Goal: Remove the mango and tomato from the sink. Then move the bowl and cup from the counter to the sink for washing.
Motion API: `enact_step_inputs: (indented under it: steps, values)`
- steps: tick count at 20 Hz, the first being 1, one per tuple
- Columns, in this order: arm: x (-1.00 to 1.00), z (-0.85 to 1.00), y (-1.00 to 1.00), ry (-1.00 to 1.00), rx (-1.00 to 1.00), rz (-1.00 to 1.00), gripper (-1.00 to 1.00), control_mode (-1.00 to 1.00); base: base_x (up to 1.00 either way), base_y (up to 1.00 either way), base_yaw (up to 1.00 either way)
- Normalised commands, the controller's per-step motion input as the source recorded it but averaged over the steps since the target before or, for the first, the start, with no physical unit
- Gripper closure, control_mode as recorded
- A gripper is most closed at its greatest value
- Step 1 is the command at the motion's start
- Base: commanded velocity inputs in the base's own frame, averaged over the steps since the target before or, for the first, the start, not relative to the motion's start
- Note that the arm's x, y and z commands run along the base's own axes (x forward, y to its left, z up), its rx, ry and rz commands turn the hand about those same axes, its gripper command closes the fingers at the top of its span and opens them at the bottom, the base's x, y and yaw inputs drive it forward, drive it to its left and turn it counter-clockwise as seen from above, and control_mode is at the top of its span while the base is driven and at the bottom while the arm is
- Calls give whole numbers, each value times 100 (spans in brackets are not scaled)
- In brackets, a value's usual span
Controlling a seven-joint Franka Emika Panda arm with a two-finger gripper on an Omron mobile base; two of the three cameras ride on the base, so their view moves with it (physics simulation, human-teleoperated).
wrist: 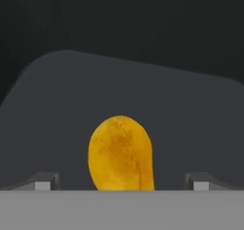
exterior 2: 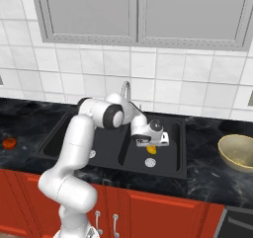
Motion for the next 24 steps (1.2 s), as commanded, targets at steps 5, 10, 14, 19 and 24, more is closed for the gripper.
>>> enact_step_inputs:
  steps: [5, 10, 14, 19, 24]
  values:
    - [16, -18, 1, 0, 0, -1, -100, -100, 0, 0, 0]
    - [14, -19, 2, 0, 0, -1, -100, -100, 0, 0, 0]
    - [16, -18, 0, 0, 0, -1, -100, -100, 0, 0, 0]
    - [15, -17, 0, 0, 0, -1, -100, -100, 0, 0, 0]
    - [12, -20, 0, 1, 0, -1, -100, -100, 0, 0, 0]
